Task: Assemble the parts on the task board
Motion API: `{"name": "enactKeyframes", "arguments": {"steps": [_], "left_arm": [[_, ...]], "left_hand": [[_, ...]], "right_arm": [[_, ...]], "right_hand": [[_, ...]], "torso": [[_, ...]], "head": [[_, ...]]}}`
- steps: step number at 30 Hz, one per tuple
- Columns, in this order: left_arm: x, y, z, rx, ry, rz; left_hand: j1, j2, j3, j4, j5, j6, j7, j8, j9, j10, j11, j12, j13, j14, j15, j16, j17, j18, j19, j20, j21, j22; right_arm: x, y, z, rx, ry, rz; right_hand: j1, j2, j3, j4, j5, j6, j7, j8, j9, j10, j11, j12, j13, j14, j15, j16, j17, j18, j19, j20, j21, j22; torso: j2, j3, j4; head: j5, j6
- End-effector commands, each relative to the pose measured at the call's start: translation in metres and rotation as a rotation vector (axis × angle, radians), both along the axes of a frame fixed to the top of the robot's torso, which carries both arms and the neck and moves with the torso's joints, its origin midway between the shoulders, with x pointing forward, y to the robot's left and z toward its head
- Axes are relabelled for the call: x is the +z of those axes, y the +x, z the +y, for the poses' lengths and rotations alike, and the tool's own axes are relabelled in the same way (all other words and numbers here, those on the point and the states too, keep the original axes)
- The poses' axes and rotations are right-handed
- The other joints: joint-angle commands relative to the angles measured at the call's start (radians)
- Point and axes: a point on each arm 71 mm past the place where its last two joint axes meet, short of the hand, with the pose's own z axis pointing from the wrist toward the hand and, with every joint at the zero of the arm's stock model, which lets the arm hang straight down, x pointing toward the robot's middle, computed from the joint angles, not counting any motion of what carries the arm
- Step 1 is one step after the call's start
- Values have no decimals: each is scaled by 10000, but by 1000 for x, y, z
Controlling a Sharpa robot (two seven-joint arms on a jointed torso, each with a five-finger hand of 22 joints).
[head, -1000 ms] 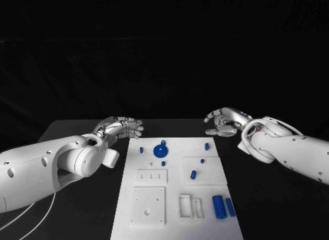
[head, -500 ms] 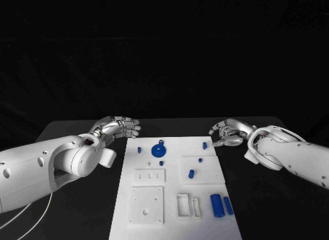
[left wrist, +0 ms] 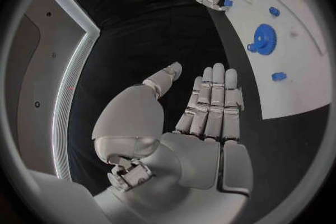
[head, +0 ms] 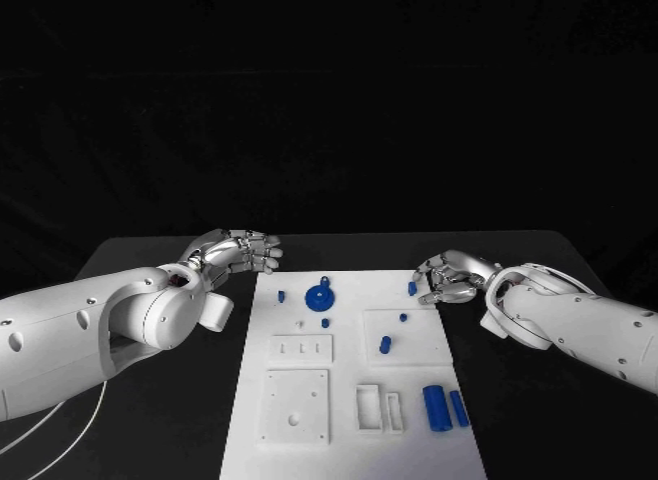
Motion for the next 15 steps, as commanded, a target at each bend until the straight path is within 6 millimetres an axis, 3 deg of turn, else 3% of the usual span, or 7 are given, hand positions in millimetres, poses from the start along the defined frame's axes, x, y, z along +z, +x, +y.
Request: {"name": "enactKeyframes", "arguments": {"steps": [1, 9, 15], "left_arm": [[1, 0, -2, -222, -74, -111], [1, -1, -2, -250, -79, -99], [1, -1, -1, -235, -72, -87]], "left_hand": [[-65, 0, 32, 25, 0, 50, 132, -70, 16, 32, -5, 28, 5, 45, -21, -45, 10, 191, -94, 3, 36, 170], [-63, 3, 34, 22, -1, 48, 133, -74, 18, 30, -4, 27, 3, 44, -21, -46, 11, 191, -95, 3, 36, 170], [-63, 5, 34, 21, -1, 48, 134, -75, 20, 30, -3, 27, 2, 43, -20, -47, 11, 191, -96, 4, 37, 170]], "right_arm": [[0, 1, 3, 57, 281, 8], [-5, 2, 6, -4, 261, 142], [-10, 2, 6, -86, 238, 204]], "right_hand": [[-42, 151, -63, 5, -37, -79, 9, -15, -14, -51, -21, -1, -11, -19, 4, -10, 18, 1001, -1, 59, -54, 106], [-135, 307, -74, 43, -60, -55, 18, 0, -22, -13, -14, 32, -21, 31, 9, 14, 43, 1001, 57, 49, -43, 110], [-66, 463, 91, 16, -497, 77, 17, 68, -21, 17, -15, 65, -41, 70, 9, 21, 73, 1001, 95, 21, -49, 119]], "torso": [[7, 4, 23], [-7, -12, 5], [-4, -15, 18]], "head": [[49, -22], [88, -31], [79, -39]]}}
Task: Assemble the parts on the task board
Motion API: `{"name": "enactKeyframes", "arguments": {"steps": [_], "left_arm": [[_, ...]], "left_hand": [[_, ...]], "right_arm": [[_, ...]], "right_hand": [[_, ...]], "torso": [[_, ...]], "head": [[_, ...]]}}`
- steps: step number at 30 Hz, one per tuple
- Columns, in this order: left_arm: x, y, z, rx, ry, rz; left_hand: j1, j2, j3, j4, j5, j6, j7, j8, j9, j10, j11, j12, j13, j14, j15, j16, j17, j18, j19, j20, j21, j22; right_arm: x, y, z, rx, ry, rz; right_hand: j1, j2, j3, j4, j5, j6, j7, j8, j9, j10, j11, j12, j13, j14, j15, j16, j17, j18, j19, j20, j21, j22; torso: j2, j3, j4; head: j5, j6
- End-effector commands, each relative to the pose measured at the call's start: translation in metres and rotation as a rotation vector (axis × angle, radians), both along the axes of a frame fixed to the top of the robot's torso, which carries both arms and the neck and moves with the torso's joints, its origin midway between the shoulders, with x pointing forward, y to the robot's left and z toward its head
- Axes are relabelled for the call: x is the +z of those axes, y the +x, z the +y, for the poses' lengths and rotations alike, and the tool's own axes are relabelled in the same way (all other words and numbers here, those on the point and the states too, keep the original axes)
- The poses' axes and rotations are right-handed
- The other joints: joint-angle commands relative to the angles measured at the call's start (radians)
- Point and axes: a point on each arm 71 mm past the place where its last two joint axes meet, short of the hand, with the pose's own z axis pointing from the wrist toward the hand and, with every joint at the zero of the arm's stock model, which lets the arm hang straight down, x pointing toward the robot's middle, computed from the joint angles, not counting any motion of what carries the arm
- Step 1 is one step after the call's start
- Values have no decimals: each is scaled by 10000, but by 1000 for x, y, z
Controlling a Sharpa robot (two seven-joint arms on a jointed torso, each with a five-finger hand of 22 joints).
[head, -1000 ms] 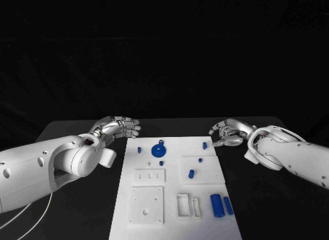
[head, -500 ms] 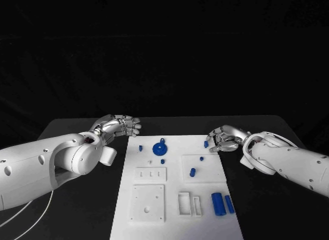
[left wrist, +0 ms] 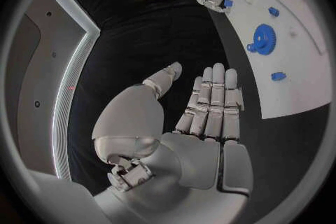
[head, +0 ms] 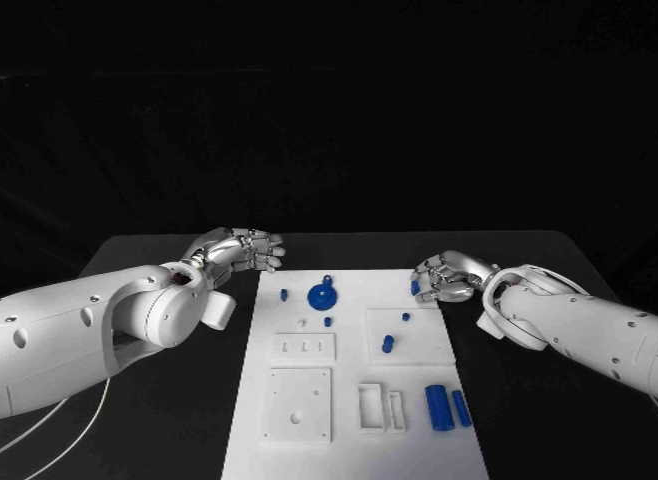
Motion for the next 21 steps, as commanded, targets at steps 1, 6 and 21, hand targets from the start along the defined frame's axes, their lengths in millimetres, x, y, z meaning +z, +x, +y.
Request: {"name": "enactKeyframes", "arguments": {"steps": [1, 6, 21], "left_arm": [[1, -1, -2, -200, -63, -96], [1, -1, -1, -188, -59, -97], [1, -1, 1, -170, -47, -79]], "left_hand": [[-63, 5, 35, 20, -1, 48, 134, -38, 11, 30, -3, 27, 3, 43, -20, -47, 13, 201, -96, 4, 37, 172], [-62, 6, 35, 19, -1, 48, 134, -40, 13, 30, -3, 27, 2, 43, -20, -47, 13, 201, -97, 4, 37, 172], [-53, 5, 38, 10, -2, 48, 134, -43, 18, 30, -3, 27, 0, 42, -20, -48, 14, 201, -100, 3, 38, 172]], "right_arm": [[-4, -1, -1, -35, 9, 78], [-4, -1, -1, -66, 19, 24], [-6, -2, 6, 134, 49, 142]], "right_hand": [[9, 104, 141, 3, -220, 132, 34, 86, -10, 22, -16, 72, -20, 79, 6, 22, 18, 999, 81, -32, -47, 122], [34, 196, 425, 67, -807, 445, 28, 234, 25, 63, -20, 108, -41, 126, 2, 29, 47, 999, 125, -43, -38, 135], [-18, 245, 979, 158, -1327, 1141, -201, 570, 213, 155, -239, 146, -81, 222, -205, 26, 100, 999, 214, -73, 26, 170]], "torso": [[-3, -3, 12], [-6, -1, 3], [-3, 15, -5]], "head": [[-3, -19], [8, -13], [15, -23]]}}
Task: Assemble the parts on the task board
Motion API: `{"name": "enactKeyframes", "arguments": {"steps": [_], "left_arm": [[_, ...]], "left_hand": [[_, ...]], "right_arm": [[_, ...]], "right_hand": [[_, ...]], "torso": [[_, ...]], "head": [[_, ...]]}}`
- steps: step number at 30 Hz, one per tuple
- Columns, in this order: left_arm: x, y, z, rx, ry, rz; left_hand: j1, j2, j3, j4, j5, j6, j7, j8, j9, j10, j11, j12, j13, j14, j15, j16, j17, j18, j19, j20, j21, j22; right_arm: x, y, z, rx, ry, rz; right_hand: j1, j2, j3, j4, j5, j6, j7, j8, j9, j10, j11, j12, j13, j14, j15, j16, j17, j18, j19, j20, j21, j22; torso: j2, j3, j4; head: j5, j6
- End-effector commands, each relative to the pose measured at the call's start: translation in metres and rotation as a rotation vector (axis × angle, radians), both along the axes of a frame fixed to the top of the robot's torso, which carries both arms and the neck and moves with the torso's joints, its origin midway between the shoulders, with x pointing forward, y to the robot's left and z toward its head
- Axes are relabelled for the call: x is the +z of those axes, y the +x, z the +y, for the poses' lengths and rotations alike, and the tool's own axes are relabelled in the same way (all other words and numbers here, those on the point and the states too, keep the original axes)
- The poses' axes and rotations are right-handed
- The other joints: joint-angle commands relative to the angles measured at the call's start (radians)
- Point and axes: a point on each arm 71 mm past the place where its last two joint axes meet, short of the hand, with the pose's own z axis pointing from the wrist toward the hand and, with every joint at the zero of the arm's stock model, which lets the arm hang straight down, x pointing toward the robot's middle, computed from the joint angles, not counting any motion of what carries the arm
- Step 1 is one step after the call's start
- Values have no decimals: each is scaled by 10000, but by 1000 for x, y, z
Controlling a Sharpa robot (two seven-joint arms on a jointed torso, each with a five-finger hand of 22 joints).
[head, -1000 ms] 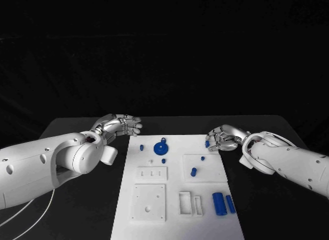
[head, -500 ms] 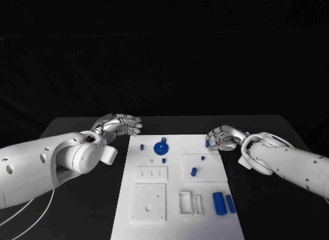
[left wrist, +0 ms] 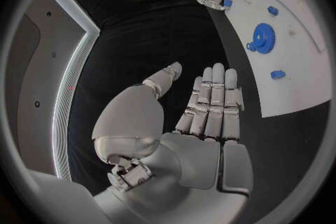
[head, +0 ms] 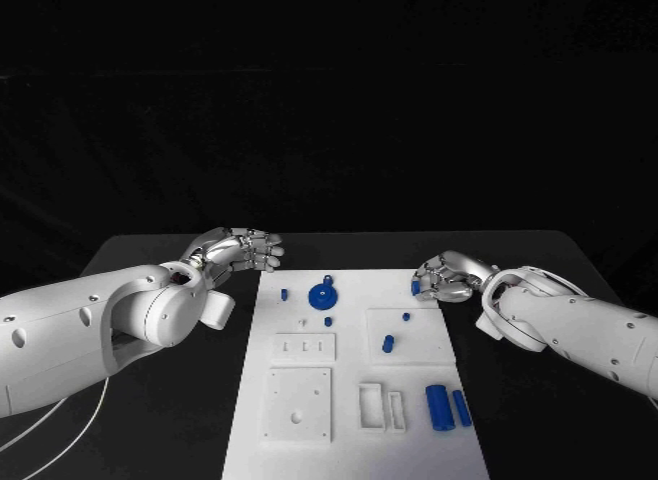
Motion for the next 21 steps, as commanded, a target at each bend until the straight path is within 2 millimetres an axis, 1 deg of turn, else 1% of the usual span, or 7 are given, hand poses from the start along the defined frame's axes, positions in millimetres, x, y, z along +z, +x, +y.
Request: {"name": "enactKeyframes", "arguments": {"steps": [1, 6, 16, 21], "left_arm": [[1, -1, -2, -197, -54, -91], [1, -1, -2, -201, -47, -91], [1, -1, -2, -197, -43, -86], [1, -1, -1, -197, -42, -81]], "left_hand": [[-52, 5, 39, 9, -2, 48, 134, -44, 11, 29, -3, 27, 1, 42, -20, -48, 15, 106, -99, 3, 39, 172], [-43, 1, 42, -1, -3, 48, 134, -46, 13, 29, -4, 27, 0, 41, -21, -49, 16, 107, -101, 2, 39, 172], [-32, -4, 44, -12, -6, 48, 134, -49, 16, 29, -3, 27, -1, 40, -20, -49, 17, 107, -103, 3, 40, 172], [-30, -3, 45, -15, -6, 48, 135, -50, 18, 28, -3, 27, -2, 40, -20, -50, 17, 107, -103, 3, 41, 173]], "right_arm": [[-4, -1, 4, 146, -46, 189], [-4, -1, 4, 141, -51, 187], [-4, -1, 3, 106, -59, 168], [-5, -1, 4, 111, -47, 128]], "right_hand": [[-89, -2, 45, -12, -44, 108, 71, 48, 17, 16, -64, 57, -17, 21, -83, 28, 11, 990, 68, -4, 29, 171], [-113, -2, 35, -33, -48, 131, 60, 58, 30, 28, -76, 63, -18, 31, -94, 31, 17, 990, 75, -11, 41, 175], [-147, 6, 21, -44, -66, 126, 56, 52, 37, 34, -80, 63, -20, 36, -100, 29, 23, 990, 79, -16, 50, 177], [-152, 84, 77, -59, -161, 231, 17, 102, 81, 40, -115, 58, -29, 42, -129, 18, 33, 990, 79, -30, 57, 174]], "torso": [[4, 8, -2], [5, 4, 1], [6, 7, 2], [5, 9, 2]], "head": [[-5, -9], [-1, -7], [-5, -16], [-11, -23]]}}
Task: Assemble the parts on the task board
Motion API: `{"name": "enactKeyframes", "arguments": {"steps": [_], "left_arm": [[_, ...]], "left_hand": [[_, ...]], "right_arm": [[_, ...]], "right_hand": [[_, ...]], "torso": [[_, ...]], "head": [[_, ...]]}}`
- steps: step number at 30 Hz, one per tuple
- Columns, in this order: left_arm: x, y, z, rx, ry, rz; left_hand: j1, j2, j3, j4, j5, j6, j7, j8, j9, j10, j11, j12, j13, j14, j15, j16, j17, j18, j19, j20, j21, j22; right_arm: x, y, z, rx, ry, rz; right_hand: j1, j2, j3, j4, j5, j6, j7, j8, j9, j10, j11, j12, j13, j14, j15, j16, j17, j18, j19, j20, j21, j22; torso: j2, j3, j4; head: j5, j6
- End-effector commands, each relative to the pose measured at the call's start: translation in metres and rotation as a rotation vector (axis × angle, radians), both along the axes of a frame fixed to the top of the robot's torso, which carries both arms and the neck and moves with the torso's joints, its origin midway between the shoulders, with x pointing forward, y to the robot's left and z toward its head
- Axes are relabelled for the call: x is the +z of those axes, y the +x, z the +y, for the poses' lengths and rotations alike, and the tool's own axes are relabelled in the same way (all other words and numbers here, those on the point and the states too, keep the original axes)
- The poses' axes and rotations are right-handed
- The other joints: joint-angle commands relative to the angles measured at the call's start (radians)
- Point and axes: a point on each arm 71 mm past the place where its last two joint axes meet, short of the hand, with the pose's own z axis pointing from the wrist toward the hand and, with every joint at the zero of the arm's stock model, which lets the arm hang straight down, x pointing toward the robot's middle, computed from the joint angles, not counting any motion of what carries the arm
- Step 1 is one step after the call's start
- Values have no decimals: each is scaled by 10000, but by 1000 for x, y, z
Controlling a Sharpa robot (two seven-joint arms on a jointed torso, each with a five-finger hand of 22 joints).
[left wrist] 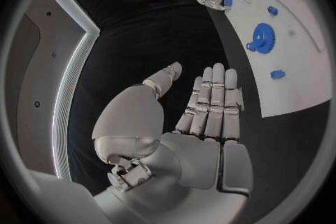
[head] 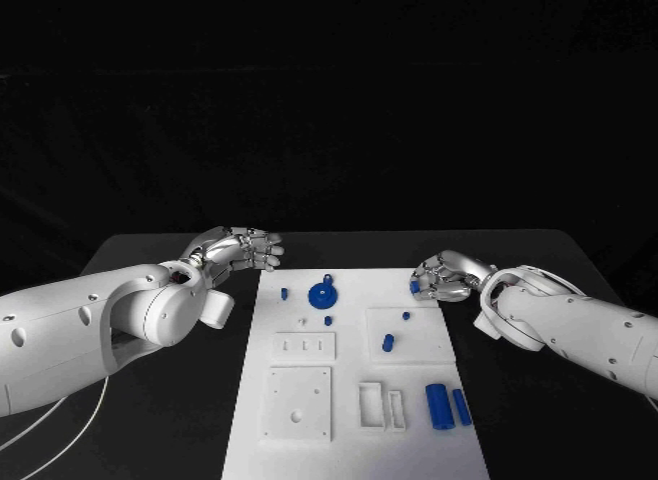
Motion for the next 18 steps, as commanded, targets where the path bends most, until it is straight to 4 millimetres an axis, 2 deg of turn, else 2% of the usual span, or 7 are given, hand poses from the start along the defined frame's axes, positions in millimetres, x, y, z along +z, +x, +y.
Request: {"name": "enactKeyframes", "arguments": {"steps": [1, 4, 7, 10, 18], "left_arm": [[1, -1, -2, -192, -43, -86], [1, -1, -2, -190, -42, -87], [1, -1, -2, -192, -37, -91], [1, -1, -1, -184, -35, -96], [1, -1, -2, -218, -2, -113]], "left_hand": [[-30, -3, 45, -15, -7, 48, 135, -50, 11, 28, -3, 27, -2, 40, -20, -49, 9, 114, -68, -32, 41, 169], [-30, -2, 45, -15, -7, 48, 135, -51, 12, 29, -3, 27, -2, 40, -20, -49, 10, 113, -68, -31, 41, 169], [-32, 0, 45, -14, -8, 48, 135, -52, 13, 29, -2, 27, -2, 41, -20, -50, 10, 113, -67, -30, 41, 169], [-32, 1, 46, -14, -8, 49, 136, -52, 14, 29, -2, 28, -2, 41, -19, -50, 10, 113, -67, -30, 42, 169], [-23, 11, 51, -19, -7, 58, 134, -51, 20, 38, -5, 33, -2, 47, -21, -46, 13, 114, -65, -31, 45, 169]], "right_arm": [[-4, -1, 1, 68, -64, 109], [-5, -1, 2, 90, -99, 90], [-6, -1, 1, 81, -147, 89], [-6, -1, 2, 101, -203, 75], [-5, -1, 2, -120, -205, -127]], "right_hand": [[-66, 72, 56, -17, -111, 209, 37, 80, 45, 3, -96, 57, -16, 11, -112, 15, 14, 989, 40, -33, 58, 173], [-74, 164, 175, 0, -327, 543, -69, 256, 165, 7, -192, 44, -27, 10, -198, -7, 27, 989, 28, -39, 62, 171], [-54, 227, 427, 72, -755, 837, -190, 407, 303, 16, -309, 25, -37, 6, -310, -38, 40, 989, 9, -41, 61, 169], [-56, 305, 816, 257, -1392, 950, -247, 437, 406, 34, -365, 21, -31, 18, -365, -59, 62, 989, 5, -45, 72, 170], [-322, 334, 846, 452, -1513, 1143, -332, 541, 570, 112, -449, 58, -8, 84, -441, -31, 108, 989, 71, -72, 161, 183]], "torso": [[0, 3, 2], [1, 2, 1], [2, 5, 2], [0, 3, 8], [-5, 3, 2]], "head": [[-12, -5], [-14, -7], [-10, -27], [-22, -23], [-13, -45]]}}
